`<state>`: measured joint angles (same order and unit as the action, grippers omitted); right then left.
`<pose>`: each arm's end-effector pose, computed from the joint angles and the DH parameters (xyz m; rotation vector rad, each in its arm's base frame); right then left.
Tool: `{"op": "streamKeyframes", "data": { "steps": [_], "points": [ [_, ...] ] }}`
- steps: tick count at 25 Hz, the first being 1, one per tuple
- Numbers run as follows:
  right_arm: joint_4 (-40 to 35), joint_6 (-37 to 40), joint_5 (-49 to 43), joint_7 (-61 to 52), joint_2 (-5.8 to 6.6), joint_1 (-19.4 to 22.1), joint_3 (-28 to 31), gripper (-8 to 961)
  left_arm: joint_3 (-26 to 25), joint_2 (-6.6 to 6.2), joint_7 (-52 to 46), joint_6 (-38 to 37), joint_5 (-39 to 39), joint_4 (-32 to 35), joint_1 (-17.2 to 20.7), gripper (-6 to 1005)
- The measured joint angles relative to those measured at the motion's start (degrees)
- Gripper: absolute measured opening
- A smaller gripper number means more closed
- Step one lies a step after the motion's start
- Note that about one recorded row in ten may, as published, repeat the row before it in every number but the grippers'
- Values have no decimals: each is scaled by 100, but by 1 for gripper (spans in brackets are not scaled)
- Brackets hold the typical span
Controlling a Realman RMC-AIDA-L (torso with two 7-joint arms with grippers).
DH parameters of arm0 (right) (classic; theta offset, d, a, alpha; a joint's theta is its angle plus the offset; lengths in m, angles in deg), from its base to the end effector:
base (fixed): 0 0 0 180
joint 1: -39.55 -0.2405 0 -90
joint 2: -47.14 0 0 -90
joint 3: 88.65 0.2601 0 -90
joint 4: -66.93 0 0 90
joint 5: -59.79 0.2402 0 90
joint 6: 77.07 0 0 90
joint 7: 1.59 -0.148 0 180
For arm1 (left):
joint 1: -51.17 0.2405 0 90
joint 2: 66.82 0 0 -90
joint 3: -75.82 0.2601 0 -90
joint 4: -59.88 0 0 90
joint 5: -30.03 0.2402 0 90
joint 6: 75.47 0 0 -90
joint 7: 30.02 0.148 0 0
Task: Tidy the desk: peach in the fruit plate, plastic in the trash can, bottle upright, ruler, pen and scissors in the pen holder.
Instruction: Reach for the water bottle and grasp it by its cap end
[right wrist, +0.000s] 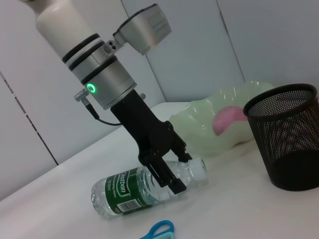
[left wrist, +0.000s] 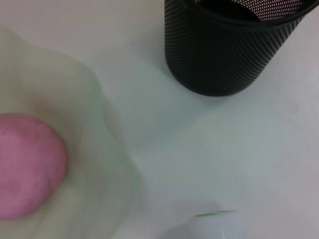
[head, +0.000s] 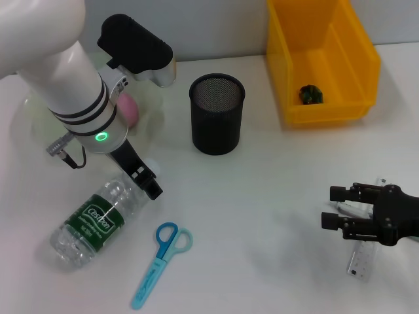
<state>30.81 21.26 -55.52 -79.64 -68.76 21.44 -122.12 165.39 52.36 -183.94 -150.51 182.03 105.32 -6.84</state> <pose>0.3541 0.2775 0.0267 -2.6224 0.8692 0.7674 -0.1416 0.4349 -0.0833 -2.5456 -0.7859 0.7721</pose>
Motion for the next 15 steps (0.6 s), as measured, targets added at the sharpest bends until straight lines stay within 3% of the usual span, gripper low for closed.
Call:
{"op": "streamKeyframes", "data": {
  "steps": [4, 15],
  "points": [
    [0, -14, 0, 0, -14, -12, -2, 743, 0, 0, 3, 12, -2, 0, 4, 785],
    [0, -16, 0, 0, -24, -62, -2, 743, 0, 0, 20, 27, -6, -76, 14, 669]
  ]
}}
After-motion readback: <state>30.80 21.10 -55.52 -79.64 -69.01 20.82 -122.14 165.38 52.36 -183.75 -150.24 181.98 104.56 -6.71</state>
